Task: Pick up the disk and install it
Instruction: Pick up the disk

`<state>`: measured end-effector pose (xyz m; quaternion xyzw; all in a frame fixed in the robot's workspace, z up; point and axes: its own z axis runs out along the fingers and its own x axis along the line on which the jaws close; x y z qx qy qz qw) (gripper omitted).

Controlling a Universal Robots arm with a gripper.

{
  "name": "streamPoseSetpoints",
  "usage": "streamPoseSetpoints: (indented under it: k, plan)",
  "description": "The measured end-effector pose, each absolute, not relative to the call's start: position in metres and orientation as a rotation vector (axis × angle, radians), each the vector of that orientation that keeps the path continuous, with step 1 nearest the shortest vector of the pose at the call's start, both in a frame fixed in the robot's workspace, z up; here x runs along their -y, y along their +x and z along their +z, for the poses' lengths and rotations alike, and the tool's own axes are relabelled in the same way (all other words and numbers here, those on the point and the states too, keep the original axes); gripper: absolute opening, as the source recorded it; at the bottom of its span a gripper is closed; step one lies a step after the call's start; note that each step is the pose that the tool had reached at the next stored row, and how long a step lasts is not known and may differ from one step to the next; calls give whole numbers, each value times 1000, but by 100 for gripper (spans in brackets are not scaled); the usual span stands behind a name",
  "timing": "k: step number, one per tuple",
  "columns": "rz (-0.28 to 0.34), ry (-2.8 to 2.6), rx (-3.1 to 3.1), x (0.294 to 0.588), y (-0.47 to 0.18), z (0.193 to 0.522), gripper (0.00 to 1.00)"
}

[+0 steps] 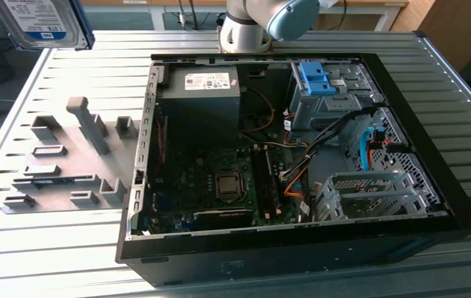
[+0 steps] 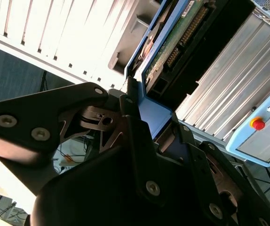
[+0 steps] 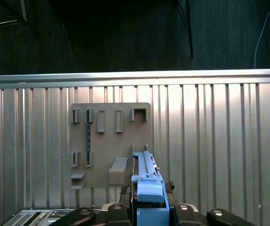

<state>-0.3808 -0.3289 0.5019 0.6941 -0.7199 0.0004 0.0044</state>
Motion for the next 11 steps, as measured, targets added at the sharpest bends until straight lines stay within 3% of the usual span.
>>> streamPoseSetpoints:
  k: [11]
  plan:
    - [1, 2175, 2255, 329, -368, 502, 36]
